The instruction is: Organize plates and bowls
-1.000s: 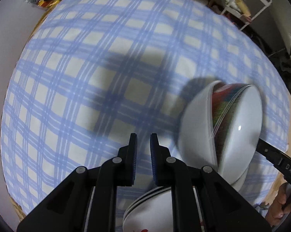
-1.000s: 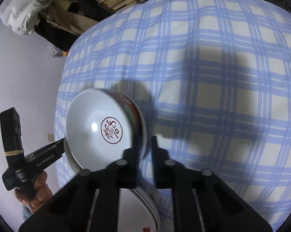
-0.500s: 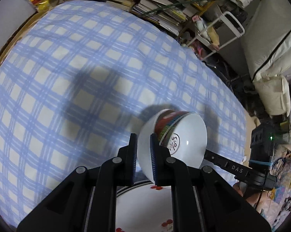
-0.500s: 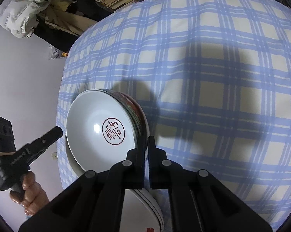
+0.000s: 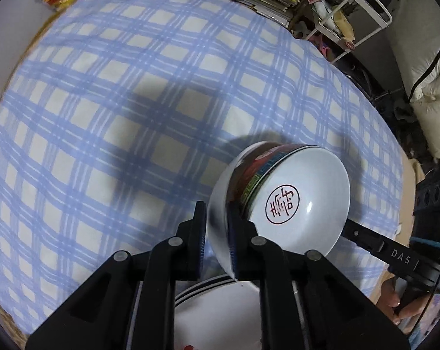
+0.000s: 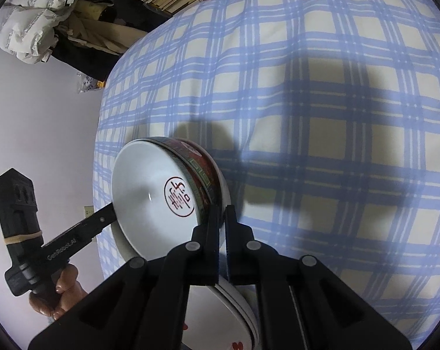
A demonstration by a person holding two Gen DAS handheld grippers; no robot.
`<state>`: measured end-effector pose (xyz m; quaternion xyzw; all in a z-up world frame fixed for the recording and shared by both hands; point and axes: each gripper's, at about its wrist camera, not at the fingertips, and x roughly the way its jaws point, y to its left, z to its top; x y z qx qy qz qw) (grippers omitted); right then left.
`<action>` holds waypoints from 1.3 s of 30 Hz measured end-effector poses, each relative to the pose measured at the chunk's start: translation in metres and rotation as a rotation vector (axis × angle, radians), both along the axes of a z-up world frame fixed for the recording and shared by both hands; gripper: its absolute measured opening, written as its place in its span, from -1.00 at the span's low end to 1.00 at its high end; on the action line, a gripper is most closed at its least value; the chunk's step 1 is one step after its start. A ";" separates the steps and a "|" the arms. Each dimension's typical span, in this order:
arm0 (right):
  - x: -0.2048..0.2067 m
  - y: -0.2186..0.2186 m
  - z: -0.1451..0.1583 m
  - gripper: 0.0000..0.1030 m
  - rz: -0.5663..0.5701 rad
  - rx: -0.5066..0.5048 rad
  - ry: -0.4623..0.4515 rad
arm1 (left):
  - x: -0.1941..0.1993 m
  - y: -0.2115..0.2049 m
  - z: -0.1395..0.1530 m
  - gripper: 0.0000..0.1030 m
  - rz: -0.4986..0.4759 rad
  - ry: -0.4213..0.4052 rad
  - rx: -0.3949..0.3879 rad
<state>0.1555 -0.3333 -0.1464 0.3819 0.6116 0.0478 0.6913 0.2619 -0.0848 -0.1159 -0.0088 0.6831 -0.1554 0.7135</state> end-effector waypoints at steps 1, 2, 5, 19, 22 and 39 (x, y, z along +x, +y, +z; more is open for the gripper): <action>0.000 0.000 -0.002 -0.86 -0.010 0.016 0.003 | 0.000 0.000 -0.002 -0.75 0.002 0.002 0.003; 0.001 0.000 -0.003 -0.86 -0.014 0.027 0.004 | 0.000 -0.001 -0.005 -0.75 0.000 -0.001 0.012; 0.001 0.000 -0.004 -0.86 -0.032 0.044 0.018 | -0.003 -0.007 -0.007 -0.76 -0.015 -0.022 0.042; 0.029 0.009 0.016 -0.86 -0.037 -0.095 0.007 | 0.015 -0.013 0.002 -0.82 -0.018 -0.100 0.041; 0.037 0.012 0.020 -0.86 -0.040 -0.131 0.001 | 0.015 -0.017 0.004 -0.83 -0.034 -0.125 0.048; 0.041 0.010 0.033 -0.91 -0.087 -0.135 -0.072 | 0.022 -0.015 0.021 -0.98 -0.026 -0.146 -0.033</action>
